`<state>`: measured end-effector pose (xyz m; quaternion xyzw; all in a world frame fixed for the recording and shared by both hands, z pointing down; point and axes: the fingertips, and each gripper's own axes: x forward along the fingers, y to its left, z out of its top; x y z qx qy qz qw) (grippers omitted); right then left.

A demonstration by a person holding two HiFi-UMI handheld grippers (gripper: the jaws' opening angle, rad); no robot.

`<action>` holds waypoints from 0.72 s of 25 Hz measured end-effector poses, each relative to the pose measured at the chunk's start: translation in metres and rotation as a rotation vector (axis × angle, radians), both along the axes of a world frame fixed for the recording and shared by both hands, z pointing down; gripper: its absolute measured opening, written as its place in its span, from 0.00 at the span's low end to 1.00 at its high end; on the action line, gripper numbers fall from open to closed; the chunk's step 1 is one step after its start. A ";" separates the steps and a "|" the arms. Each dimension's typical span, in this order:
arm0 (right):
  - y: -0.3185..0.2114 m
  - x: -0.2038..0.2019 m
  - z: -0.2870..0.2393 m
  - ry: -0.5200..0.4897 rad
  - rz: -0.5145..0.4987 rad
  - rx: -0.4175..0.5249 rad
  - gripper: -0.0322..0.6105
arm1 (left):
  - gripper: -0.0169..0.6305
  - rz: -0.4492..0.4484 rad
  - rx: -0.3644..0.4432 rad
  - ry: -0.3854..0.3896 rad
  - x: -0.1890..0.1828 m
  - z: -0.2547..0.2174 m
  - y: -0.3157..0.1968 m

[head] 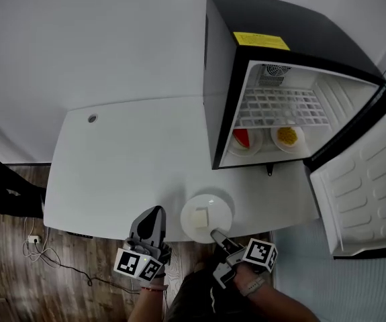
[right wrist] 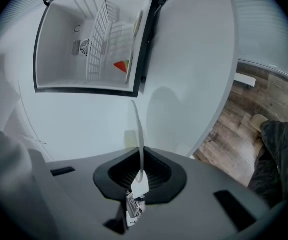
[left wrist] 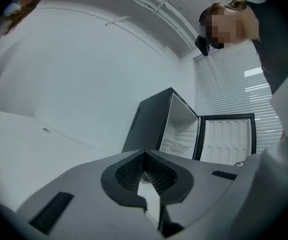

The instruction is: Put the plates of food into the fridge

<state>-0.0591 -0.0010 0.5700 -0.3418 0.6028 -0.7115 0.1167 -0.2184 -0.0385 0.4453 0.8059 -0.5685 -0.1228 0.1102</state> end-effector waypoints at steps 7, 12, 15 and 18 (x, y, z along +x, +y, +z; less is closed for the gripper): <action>-0.039 0.055 -0.038 0.010 0.111 0.039 0.08 | 0.04 0.062 0.028 -0.003 0.032 -0.020 -0.042; -0.074 0.083 -0.070 -0.004 0.155 0.091 0.08 | 0.04 0.069 0.031 0.002 0.049 -0.029 -0.076; -0.093 0.096 -0.088 -0.004 0.164 0.116 0.08 | 0.04 0.073 0.048 0.005 0.059 -0.036 -0.095; -0.111 0.103 -0.110 -0.014 0.155 0.145 0.08 | 0.04 0.084 0.068 0.011 0.067 -0.042 -0.114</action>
